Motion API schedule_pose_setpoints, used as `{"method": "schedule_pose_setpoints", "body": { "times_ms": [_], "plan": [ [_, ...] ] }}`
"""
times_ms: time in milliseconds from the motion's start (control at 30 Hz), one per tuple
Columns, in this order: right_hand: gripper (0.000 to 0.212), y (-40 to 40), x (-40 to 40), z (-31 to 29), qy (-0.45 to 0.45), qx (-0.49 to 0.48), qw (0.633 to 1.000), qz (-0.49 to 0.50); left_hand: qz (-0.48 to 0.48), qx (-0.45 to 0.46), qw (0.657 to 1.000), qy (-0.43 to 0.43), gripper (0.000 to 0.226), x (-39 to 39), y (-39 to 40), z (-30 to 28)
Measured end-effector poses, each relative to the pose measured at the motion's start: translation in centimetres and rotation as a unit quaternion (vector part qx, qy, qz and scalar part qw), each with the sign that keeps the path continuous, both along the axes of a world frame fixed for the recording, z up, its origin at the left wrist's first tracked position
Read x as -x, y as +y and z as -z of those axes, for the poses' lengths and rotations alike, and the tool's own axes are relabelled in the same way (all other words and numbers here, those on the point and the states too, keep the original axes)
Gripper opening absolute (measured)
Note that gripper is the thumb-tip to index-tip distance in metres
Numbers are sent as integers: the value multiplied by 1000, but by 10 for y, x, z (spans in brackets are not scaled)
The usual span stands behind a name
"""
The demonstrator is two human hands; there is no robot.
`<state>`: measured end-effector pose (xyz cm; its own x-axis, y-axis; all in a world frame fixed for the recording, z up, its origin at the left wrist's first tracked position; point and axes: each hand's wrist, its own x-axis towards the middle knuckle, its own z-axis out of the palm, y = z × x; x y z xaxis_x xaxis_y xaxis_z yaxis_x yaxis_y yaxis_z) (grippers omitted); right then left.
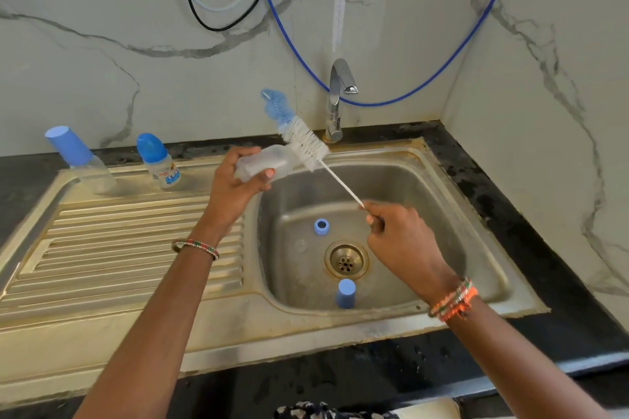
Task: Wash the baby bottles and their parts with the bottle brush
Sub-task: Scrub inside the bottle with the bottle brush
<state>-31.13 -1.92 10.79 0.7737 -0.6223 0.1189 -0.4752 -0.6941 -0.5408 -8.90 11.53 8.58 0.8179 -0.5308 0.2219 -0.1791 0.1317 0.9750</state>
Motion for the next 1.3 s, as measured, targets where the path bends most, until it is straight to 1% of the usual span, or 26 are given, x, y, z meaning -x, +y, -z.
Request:
{"method": "schedule_pose_setpoints", "body": {
  "times_ms": [67,100,167,233,300,367,400,433,500,600,667,733,767,833,867,933,1000,1033,1067,1100,1133,1167,1233,1300],
  "plan": [
    [37,-9,-11,0,-15,-8,1000,11,41,-4,999,-7,33,7,-6,3],
    [36,-13,-14,0,-26,-12,999,22,48,9,999,10,34,9,-9,4],
    [33,-23,-16,5,-48,0,998,50,57,55,993,86,31,10,-10,9],
    [31,-31,-9,17,-52,36,995,76,80,100,975,182,26,11,-11,16],
    [30,-37,2,30,-39,56,992,107,96,114,953,265,26,17,-13,23],
    [26,-43,17,44,-33,52,988,139,102,113,932,330,45,25,-18,34],
    [24,-47,26,51,-30,47,987,153,104,113,922,356,48,29,-21,39],
    [22,-53,38,57,-26,45,984,171,110,113,913,377,41,34,-26,42],
    [25,-69,64,68,-12,51,977,208,128,112,895,413,26,45,-38,49],
    [39,-87,95,78,9,56,961,271,158,103,871,454,31,60,-58,57],
    [43,-89,104,80,6,36,953,301,176,85,856,478,37,68,-73,62],
    [36,-83,102,81,-5,5,956,293,188,69,843,499,44,73,-87,69],
    [30,-80,98,79,-10,-28,958,285,192,60,838,508,47,76,-92,72],
    [18,-72,79,76,-47,-130,954,268,200,27,832,517,52,82,-101,77],
    [18,-68,67,73,-78,-187,946,254,206,8,830,518,54,84,-104,79],
    [26,-58,41,68,-158,-285,919,223,226,-20,830,509,60,89,-107,81],
    [19,-50,17,66,-228,-322,900,187,284,-48,837,466,70,87,-102,84],
    [14,-46,9,68,-258,-325,893,173,328,-63,839,430,76,85,-97,84],
    [13,-44,2,70,-283,-326,888,161,371,-80,841,386,76,81,-93,83],
    [16,-41,-3,73,-292,-324,887,151,404,-98,845,337,71,77,-88,81],
    [18,-40,-8,77,-288,-322,891,139,416,-122,856,282,63,70,-85,80],
    [19,-38,-13,82,-277,-321,897,123,408,-149,872,227,59,63,-82,77],
    [17,-36,-23,92,-242,-319,911,99,356,-187,904,144,57,49,-76,78],
    [15,-36,-35,102,-207,-296,927,96,308,-214,919,119,58,36,-65,89]
  ]
}}
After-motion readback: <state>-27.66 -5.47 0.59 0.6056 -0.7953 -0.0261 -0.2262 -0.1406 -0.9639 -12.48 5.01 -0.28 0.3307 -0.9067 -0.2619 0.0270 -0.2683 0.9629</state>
